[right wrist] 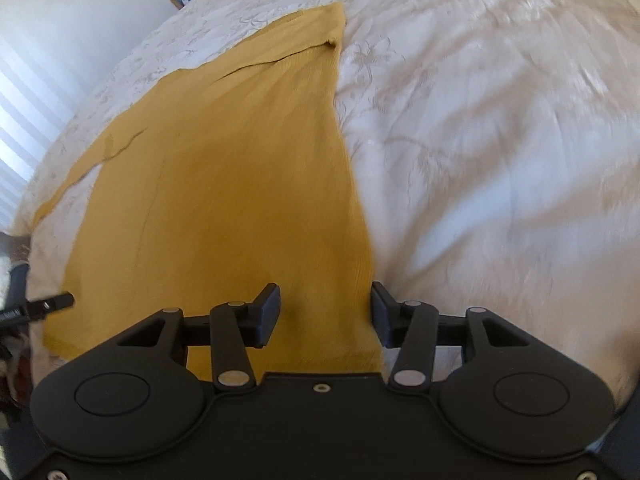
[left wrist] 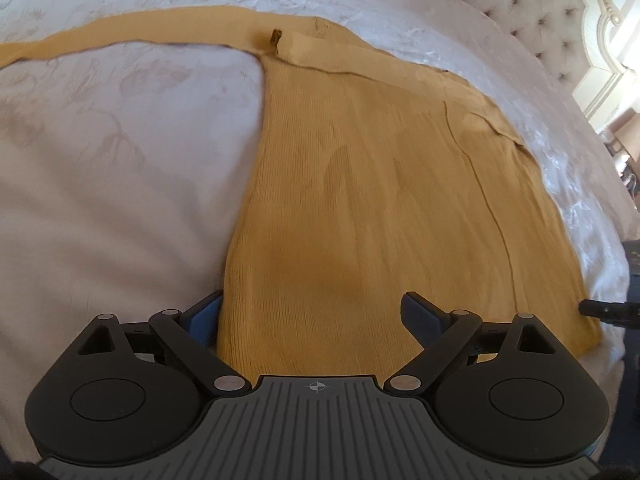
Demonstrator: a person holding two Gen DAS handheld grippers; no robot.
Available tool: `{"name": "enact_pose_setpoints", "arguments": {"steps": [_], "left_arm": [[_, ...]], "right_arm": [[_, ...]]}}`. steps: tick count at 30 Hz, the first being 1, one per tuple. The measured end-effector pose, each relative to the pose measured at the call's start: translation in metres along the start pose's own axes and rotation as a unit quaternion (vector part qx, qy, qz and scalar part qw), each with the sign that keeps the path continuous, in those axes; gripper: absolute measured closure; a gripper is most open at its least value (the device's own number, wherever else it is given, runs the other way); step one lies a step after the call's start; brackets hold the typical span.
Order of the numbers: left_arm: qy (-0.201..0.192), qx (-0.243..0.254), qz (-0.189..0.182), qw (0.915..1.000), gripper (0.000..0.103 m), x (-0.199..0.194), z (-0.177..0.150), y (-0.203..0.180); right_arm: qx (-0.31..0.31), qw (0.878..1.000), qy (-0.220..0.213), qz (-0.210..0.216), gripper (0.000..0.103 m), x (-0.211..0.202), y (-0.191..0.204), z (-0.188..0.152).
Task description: Fold small clothes
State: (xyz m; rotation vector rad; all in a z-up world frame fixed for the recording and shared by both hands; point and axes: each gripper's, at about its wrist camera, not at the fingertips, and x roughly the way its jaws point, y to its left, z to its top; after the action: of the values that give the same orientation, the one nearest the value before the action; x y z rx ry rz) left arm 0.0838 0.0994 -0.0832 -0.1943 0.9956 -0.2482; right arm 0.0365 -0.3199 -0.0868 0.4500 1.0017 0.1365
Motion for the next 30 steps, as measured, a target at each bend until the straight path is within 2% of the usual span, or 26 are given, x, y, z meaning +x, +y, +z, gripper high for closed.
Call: {"name": "enact_pose_setpoints", "arguments": {"steps": [10,16,20,21,22,23,24,25,26,27,30], "left_arm": [[-0.005,0.002,0.006,1.0000,0.011,-0.006,-0.018,-0.001],[-0.007,-0.038,-0.007,0.9992,0.013,-0.007,-0.018,0.006],[-0.015,-0.044,0.010,0.9989,0.030,-0.009,-0.021,0.003],[-0.017,-0.045,0.014,0.9987,0.037,-0.010,-0.021,0.002],[-0.018,-0.047,0.014,0.9986,0.043,-0.011,-0.022,0.002],[-0.016,-0.049,0.011,0.9986,0.055,-0.011,-0.022,0.002],[-0.013,-0.051,0.005,0.9986,0.069,-0.011,-0.022,0.003],[-0.012,-0.057,0.000,0.9983,0.077,-0.011,-0.022,0.004],[-0.010,-0.065,-0.006,0.9978,0.091,-0.010,-0.021,0.005],[-0.007,-0.074,-0.017,0.9971,0.095,-0.010,-0.020,0.007],[-0.004,-0.097,-0.032,0.9948,0.095,-0.016,-0.014,0.009]], "right_arm": [[-0.002,1.000,-0.011,0.013,0.047,-0.002,0.000,-0.011],[-0.017,1.000,-0.014,0.003,0.047,-0.002,0.006,-0.014],[-0.031,0.999,-0.014,-0.004,0.048,-0.002,0.011,-0.016],[-0.034,0.999,-0.014,-0.005,0.049,-0.002,0.012,-0.016],[-0.037,0.999,-0.013,-0.007,0.058,-0.002,0.013,-0.016],[-0.039,0.999,-0.013,-0.010,0.072,-0.002,0.013,-0.016],[-0.042,0.999,-0.012,-0.012,0.081,-0.002,0.014,-0.016],[-0.044,0.999,-0.012,-0.012,0.086,-0.001,0.015,-0.016],[-0.048,0.999,-0.014,-0.010,0.088,-0.002,0.016,-0.017],[-0.053,0.998,-0.018,-0.011,0.088,-0.003,0.019,-0.017],[-0.059,0.998,-0.033,0.000,0.089,-0.017,0.021,-0.014]]}}
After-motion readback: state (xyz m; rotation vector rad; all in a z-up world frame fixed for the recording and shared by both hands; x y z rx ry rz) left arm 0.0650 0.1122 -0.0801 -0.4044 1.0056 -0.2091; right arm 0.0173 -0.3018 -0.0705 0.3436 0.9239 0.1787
